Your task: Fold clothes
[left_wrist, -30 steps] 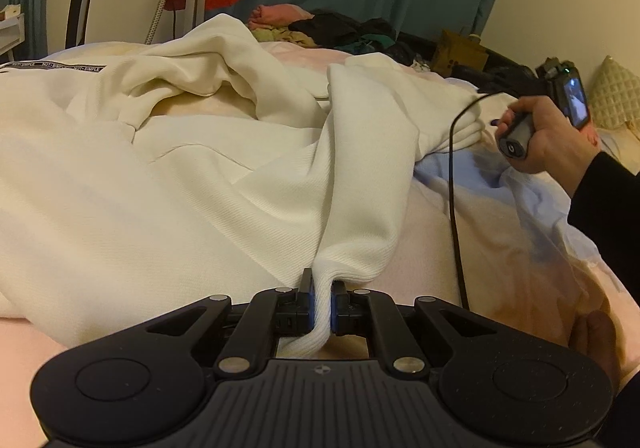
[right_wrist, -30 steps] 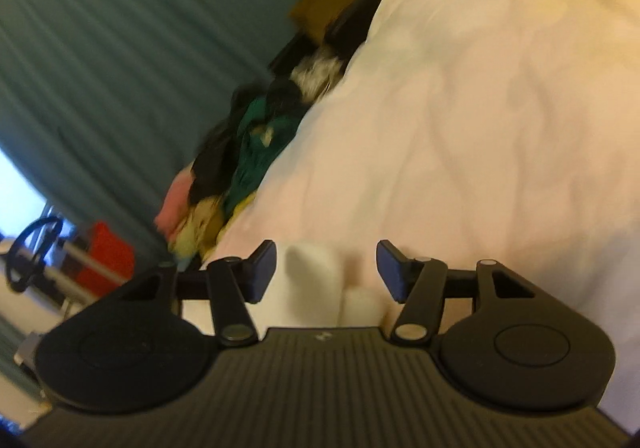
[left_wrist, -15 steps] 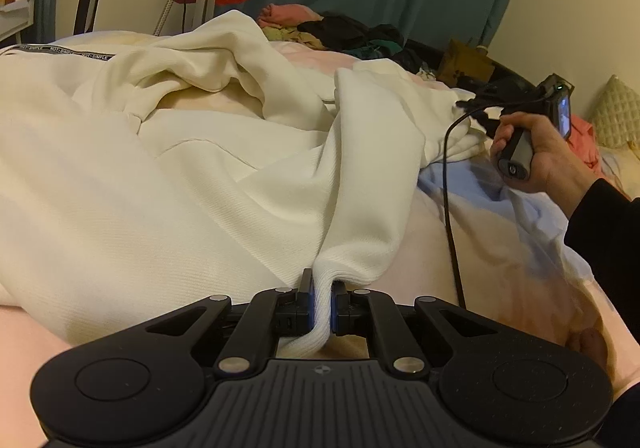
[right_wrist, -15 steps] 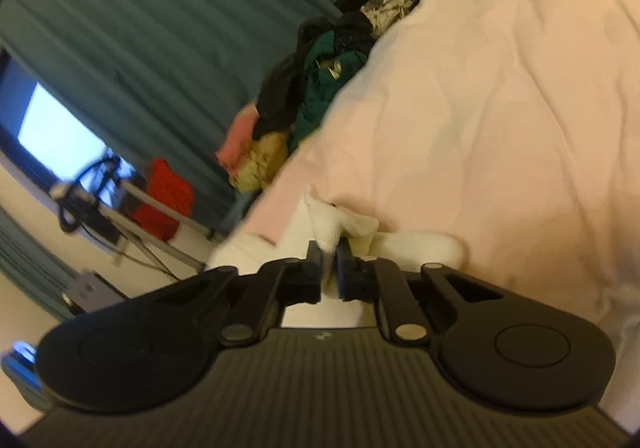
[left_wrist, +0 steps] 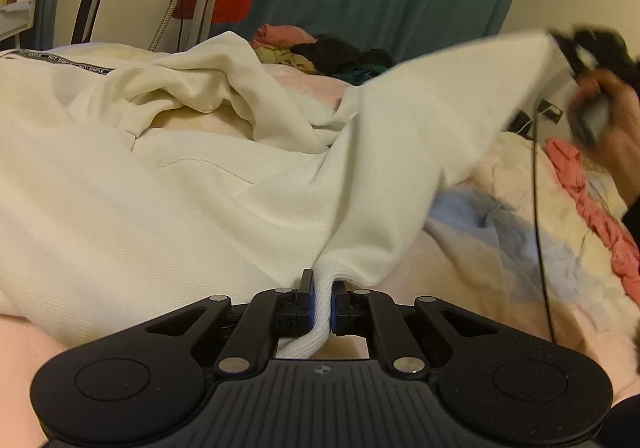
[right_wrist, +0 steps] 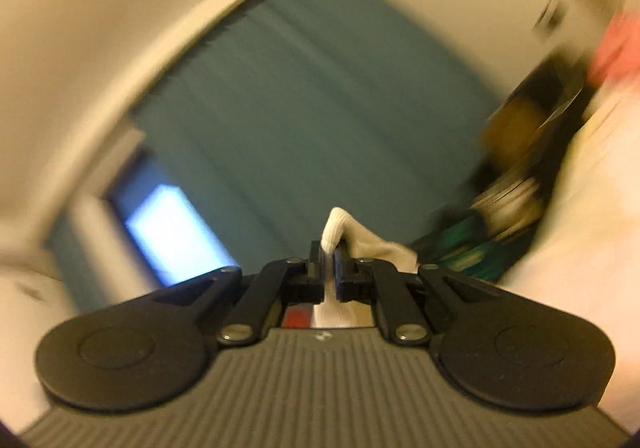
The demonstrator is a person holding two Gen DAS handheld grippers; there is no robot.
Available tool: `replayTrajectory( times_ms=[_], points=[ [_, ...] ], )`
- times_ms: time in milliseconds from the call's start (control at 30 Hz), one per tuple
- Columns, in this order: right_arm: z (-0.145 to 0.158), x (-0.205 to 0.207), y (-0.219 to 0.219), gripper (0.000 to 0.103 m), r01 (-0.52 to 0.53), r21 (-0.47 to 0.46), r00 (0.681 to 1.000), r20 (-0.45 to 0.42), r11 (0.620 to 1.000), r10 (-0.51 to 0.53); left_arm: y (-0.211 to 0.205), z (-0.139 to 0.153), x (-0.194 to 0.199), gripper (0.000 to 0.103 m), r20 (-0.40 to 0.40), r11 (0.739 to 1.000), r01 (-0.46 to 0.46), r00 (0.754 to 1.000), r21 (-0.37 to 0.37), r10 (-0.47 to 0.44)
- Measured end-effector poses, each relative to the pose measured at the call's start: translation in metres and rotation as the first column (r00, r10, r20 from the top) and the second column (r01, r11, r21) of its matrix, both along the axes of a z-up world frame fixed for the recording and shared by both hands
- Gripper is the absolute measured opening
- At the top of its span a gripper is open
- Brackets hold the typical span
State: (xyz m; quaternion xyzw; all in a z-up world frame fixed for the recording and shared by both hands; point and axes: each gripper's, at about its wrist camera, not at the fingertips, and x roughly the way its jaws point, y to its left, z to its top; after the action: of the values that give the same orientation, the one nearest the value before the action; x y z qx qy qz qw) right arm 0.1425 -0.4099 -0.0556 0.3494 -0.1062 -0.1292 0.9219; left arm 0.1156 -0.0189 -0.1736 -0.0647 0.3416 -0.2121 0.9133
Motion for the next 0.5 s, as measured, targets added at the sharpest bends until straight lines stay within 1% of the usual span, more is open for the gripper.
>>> replayTrajectory(
  times_ms=[33,67,100,133,167,233,267,333,400,467,500],
  points=[
    [-0.013,-0.014,-0.005,0.008,0.071,0.014,0.995,-0.07,0.997,-0.07,-0.001,0.0,0.0,0.007,-0.001,1.0,0.001,1.0,0.004,-0.001],
    [-0.025,-0.027,-0.011,0.008,0.143,0.023,0.98,-0.141,0.99,-0.138,-0.001,-0.001,0.0,0.007,-0.003,1.0,0.001,1.0,0.007,-0.001],
    [-0.044,-0.038,-0.021,0.008,0.197,0.109,0.96,-0.223,0.974,-0.169,-0.001,-0.001,0.0,0.007,-0.004,1.0,0.001,1.0,0.01,-0.001],
    [-0.064,-0.049,-0.034,0.008,0.253,0.21,0.934,-0.309,0.944,-0.181,-0.001,-0.002,-0.001,0.007,-0.003,1.0,0.0,1.0,0.014,0.0],
    [-0.083,-0.059,-0.046,0.008,0.313,0.303,0.901,-0.393,0.9,-0.181,-0.002,-0.002,-0.002,0.007,-0.003,1.0,0.001,1.0,0.022,-0.001],
    [-0.111,-0.074,-0.059,0.008,0.372,0.391,0.853,-0.501,0.842,-0.144,-0.004,-0.003,-0.004,0.007,0.005,0.999,0.0,1.0,0.038,-0.001],
    [-0.117,-0.08,-0.06,0.008,0.376,0.423,0.851,-0.511,0.824,-0.125,-0.005,-0.003,-0.006,0.007,0.012,0.999,-0.001,1.0,0.044,0.0],
    [-0.127,-0.093,-0.062,0.009,0.37,0.485,0.857,-0.507,0.793,-0.09,-0.005,-0.003,-0.006,0.008,0.03,0.999,-0.003,1.0,0.05,0.002],
    [-0.123,-0.103,-0.057,0.01,0.345,0.498,0.87,-0.488,0.796,-0.072,-0.005,-0.002,-0.006,0.009,0.049,0.999,-0.011,0.999,0.053,0.008],
    [-0.121,-0.124,-0.051,0.01,0.312,0.514,0.889,-0.455,0.799,-0.055,-0.001,0.002,-0.006,0.013,0.044,0.999,-0.025,0.999,0.037,0.023],
    [-0.115,-0.124,-0.049,0.01,0.304,0.517,0.893,-0.448,0.8,-0.05,0.0,0.004,-0.006,0.02,0.04,0.999,-0.032,0.999,0.027,0.031]
  ],
)
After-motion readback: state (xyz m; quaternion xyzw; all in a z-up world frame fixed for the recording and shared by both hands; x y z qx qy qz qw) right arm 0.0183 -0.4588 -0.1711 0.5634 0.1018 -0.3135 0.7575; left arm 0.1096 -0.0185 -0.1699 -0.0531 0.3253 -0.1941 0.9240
